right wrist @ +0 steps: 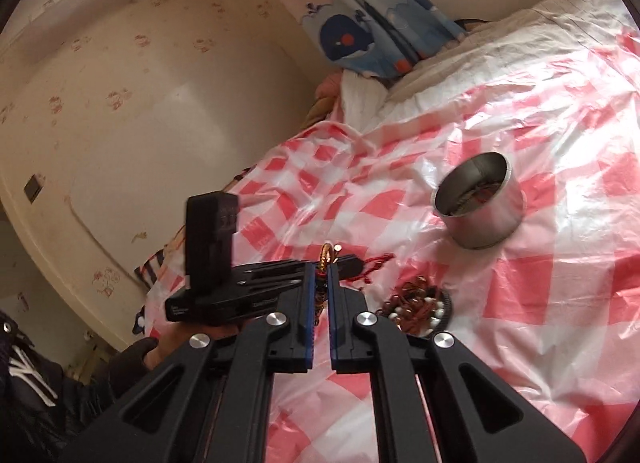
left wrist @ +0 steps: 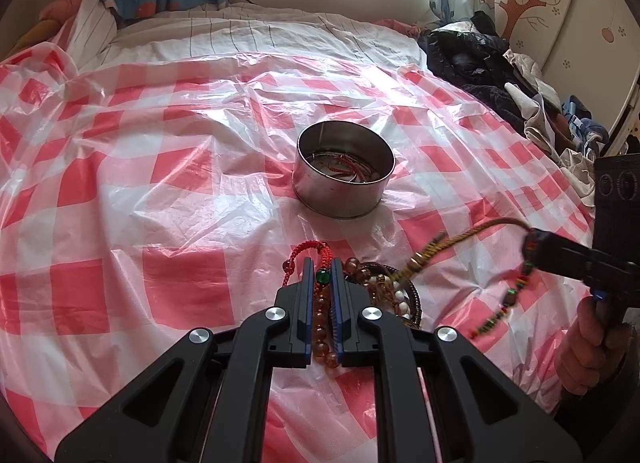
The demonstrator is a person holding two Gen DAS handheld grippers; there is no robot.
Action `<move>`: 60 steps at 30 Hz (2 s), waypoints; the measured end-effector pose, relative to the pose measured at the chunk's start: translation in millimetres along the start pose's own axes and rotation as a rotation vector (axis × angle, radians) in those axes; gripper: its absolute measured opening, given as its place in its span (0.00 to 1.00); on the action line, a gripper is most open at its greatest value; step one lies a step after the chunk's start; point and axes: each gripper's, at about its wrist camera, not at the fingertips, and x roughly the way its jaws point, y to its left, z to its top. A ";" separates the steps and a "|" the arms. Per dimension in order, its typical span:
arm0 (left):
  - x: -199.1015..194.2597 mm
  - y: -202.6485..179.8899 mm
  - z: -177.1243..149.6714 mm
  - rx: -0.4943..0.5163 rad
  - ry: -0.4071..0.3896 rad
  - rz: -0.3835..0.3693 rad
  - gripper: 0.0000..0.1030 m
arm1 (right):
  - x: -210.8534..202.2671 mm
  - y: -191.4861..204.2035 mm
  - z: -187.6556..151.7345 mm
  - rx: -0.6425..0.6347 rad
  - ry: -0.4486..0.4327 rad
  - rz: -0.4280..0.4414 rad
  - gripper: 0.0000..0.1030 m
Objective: Organize jewelry
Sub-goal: 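Lift both bracelets from the heap and carry them toward the silver tin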
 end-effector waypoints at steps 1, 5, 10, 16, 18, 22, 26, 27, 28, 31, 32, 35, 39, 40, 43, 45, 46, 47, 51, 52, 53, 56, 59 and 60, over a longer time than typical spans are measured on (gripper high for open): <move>0.1 -0.5 -0.4 0.000 -0.001 0.000 0.07 | 0.1 -0.6 0.3 0.003 0.002 -0.022 0.06; 0.6 -4.1 -1.0 0.006 -0.005 -0.005 0.07 | 0.5 -1.7 2.3 -0.005 0.004 -0.086 0.06; 0.1 -8.6 -1.4 0.019 -0.016 -0.002 0.07 | 7.1 -7.3 -2.5 -0.021 0.019 -0.179 0.06; 2.2 -16.5 -1.9 0.052 -0.019 0.025 0.07 | 7.0 -0.8 -6.1 -0.098 -0.006 -0.291 0.06; 2.6 -18.6 -2.6 0.067 -0.019 0.039 0.07 | 6.8 -2.1 -6.3 -0.101 -0.014 -0.298 0.06; 2.5 -23.3 -3.0 0.089 -0.025 0.057 0.07 | 8.9 -3.7 -5.7 -0.097 -0.015 -0.310 0.06; 1.1 -28.7 -2.8 0.117 -0.035 0.078 0.07 | 9.5 -2.8 -4.4 -0.102 -0.020 -0.319 0.06; 0.4 -29.9 -2.5 0.121 -0.038 0.079 0.07 | 9.6 -2.9 -4.1 -0.103 -0.023 -0.323 0.06; -0.3 -30.6 -2.0 0.124 -0.042 0.078 0.07 | 9.6 -2.7 -3.8 -0.104 -0.026 -0.326 0.06; -1.6 -31.4 -1.5 0.126 -0.049 0.078 0.07 | 9.0 -3.4 -3.6 -0.102 -0.033 -0.328 0.06; -1.3 -31.3 -1.5 0.127 -0.050 0.081 0.07 | 9.0 -3.4 -3.5 -0.101 -0.034 -0.331 0.06; -0.9 -31.6 -1.5 0.131 -0.052 0.088 0.07 | 7.6 -3.5 -2.6 -0.102 -0.043 -0.339 0.06; -4.5 -32.4 -0.2 0.126 -0.073 0.075 0.07 | 4.2 -2.2 -1.0 -0.110 -0.073 -0.352 0.06; -6.4 -32.3 0.7 0.122 -0.081 0.065 0.07 | 3.1 -1.8 -0.4 -0.110 -0.082 -0.352 0.06; -13.6 -32.1 3.7 0.108 -0.111 0.037 0.07 | -1.0 -1.1 1.5 -0.111 -0.111 -0.352 0.06; -17.5 -31.3 6.9 0.095 -0.130 0.014 0.07 | -3.4 -0.7 4.4 -0.113 -0.134 -0.352 0.06; -18.6 -29.5 10.7 0.080 -0.143 -0.011 0.07 | -3.7 -1.1 6.4 -0.112 -0.144 -0.349 0.06; -18.6 -29.2 15.0 0.070 -0.151 -0.022 0.07 | -3.0 -2.6 9.9 -0.104 -0.152 -0.341 0.06; -14.7 -37.8 39.2 0.083 -0.195 -0.053 0.07 | -1.0 -10.3 29.0 -0.077 -0.193 -0.322 0.06; -12.5 -39.6 45.0 0.081 -0.202 -0.063 0.07 | -0.9 -11.8 33.6 -0.074 -0.203 -0.320 0.06; -7.7 -41.6 51.7 0.084 -0.206 -0.071 0.07 | -1.2 -13.3 36.3 -0.068 -0.210 -0.318 0.06; 6.8 -45.1 64.3 0.087 -0.208 -0.074 0.07 | -0.9 -19.0 42.2 -0.055 -0.219 -0.323 0.07; 18.6 -45.6 74.6 0.083 -0.215 -0.062 0.07 | 2.2 -26.5 48.6 -0.036 -0.224 -0.320 0.07; 22.2 -45.1 78.5 0.078 -0.220 -0.062 0.07 | 4.4 -28.9 52.3 -0.033 -0.226 -0.318 0.07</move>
